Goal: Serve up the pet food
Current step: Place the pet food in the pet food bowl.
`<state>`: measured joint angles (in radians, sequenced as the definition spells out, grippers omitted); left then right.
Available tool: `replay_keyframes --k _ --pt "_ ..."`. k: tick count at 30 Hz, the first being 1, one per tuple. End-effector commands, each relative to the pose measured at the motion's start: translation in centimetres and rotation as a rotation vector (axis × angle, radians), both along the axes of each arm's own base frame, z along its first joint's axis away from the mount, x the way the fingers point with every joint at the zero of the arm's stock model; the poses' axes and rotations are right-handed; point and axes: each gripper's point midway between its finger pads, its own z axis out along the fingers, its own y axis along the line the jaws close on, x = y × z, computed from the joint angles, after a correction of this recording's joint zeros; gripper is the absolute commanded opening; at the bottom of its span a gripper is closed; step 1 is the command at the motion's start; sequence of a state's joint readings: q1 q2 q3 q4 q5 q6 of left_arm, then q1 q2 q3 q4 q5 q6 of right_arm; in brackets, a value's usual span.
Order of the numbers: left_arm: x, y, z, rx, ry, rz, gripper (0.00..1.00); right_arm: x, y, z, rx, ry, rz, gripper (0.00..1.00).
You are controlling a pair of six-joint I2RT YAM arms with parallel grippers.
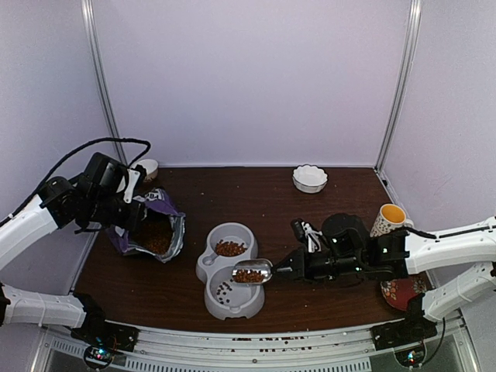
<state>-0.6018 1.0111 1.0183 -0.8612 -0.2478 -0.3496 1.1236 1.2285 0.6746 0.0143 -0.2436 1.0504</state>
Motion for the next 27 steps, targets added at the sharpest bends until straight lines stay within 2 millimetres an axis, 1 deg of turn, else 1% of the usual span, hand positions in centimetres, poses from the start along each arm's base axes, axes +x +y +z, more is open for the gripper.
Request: replay_keyframes --k 1,10,27 --pt "1.28 0.74 2.0 -0.032 -0.097 0.057 0.0 -0.1 0.66 1.86 0.027 -0.032 0.019 0.0" --pt "1.23 0.87 2.04 -0.034 -0.1 0.061 0.0 -0.3 0.73 2.12 0.012 -0.041 0.03 0.0" --pt "1.29 0.97 2.12 -0.038 -0.103 0.066 0.0 -0.36 0.58 1.86 -0.048 -0.055 0.038 0.0"
